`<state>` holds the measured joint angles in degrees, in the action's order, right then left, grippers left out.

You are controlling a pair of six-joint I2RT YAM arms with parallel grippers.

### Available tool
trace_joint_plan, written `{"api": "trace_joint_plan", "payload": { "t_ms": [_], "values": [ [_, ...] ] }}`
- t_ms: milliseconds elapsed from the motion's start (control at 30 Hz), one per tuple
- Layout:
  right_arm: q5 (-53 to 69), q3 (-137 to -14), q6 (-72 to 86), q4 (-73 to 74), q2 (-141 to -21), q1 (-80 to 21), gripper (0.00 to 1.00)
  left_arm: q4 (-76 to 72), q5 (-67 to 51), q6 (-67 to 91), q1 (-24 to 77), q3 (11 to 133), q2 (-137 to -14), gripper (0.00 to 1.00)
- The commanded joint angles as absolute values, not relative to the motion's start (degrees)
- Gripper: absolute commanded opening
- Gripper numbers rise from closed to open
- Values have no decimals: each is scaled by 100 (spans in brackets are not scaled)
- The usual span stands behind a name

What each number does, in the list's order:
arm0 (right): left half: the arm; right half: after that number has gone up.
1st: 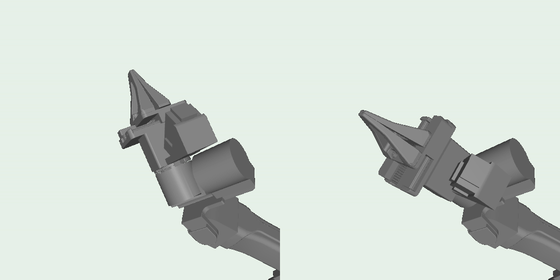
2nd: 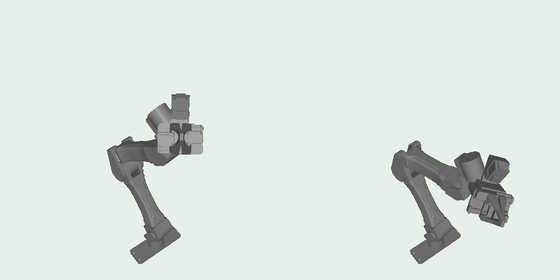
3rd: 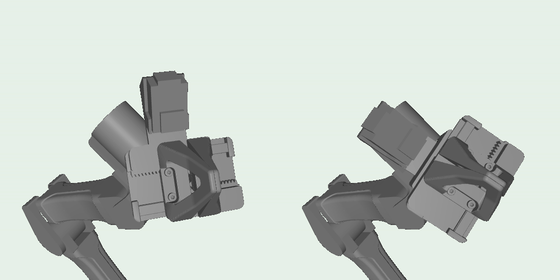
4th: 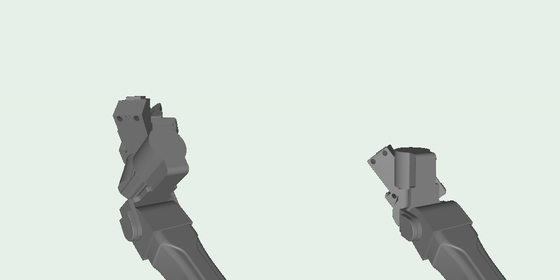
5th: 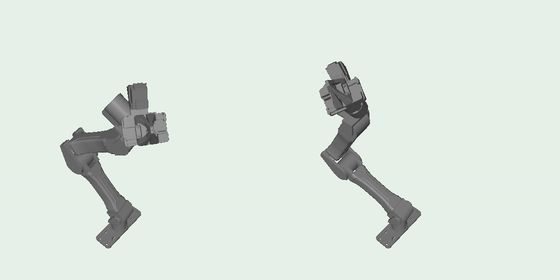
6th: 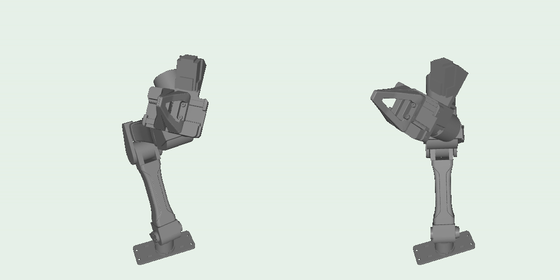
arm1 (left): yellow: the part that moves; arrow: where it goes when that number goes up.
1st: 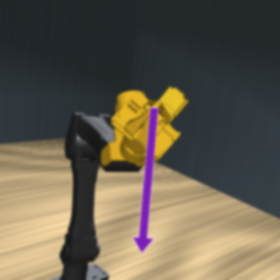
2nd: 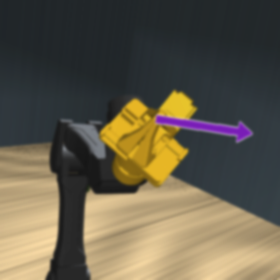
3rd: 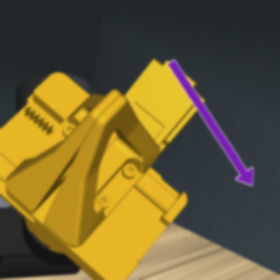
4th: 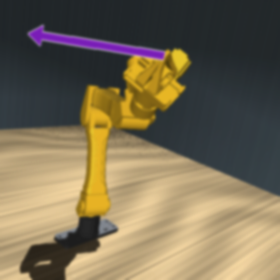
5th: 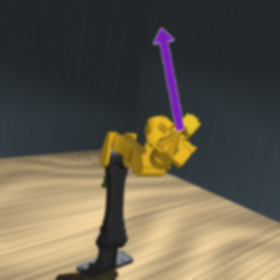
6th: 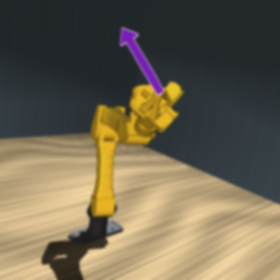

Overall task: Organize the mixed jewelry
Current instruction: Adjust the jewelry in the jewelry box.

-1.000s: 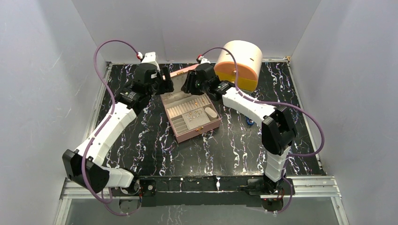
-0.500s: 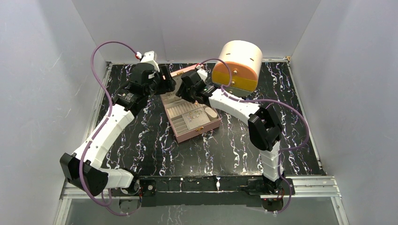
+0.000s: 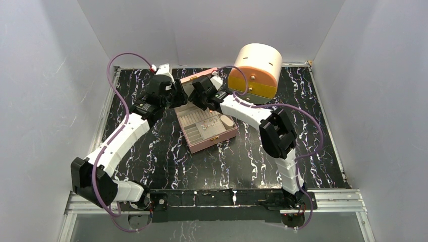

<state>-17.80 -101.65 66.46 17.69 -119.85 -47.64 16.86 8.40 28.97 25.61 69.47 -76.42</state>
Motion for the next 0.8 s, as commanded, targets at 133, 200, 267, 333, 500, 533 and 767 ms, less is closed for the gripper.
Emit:
{"api": "trace_joint_plan", "payload": {
  "t_ms": [133, 200, 267, 333, 500, 533, 767],
  "values": [
    [-1837, -10647, 6894, 1979, -12319, -4746, 50, 742, 1331, 2422, 2549, 6605, -7666, 43],
    [-1826, -10551, 6929, 2074, -12302, -4744, 44, 660, 1418, 2413, 2549, 6582, -7757, 42],
    [-1804, -10324, 6970, 2032, -12170, -4745, 38, 510, 1443, 2424, 2549, 6539, -7830, 39],
    [-1755, -9997, 6929, 1813, -11970, -4745, 29, 359, 1489, 2426, 2549, 6463, -7896, 37],
    [-1540, -9597, 6758, 1587, -11683, -4711, 16, 183, 1392, 2314, 2549, 6440, -8180, 36],
    [-1472, -9498, 6704, 1477, -11623, -4698, 15, 109, 1393, 2312, 2550, 6419, -8216, 36],
    [-1143, -8716, 6237, 592, -11131, -4702, 9, 26, 1824, 2317, 2549, 6406, -8435, 36]
  ]
}}
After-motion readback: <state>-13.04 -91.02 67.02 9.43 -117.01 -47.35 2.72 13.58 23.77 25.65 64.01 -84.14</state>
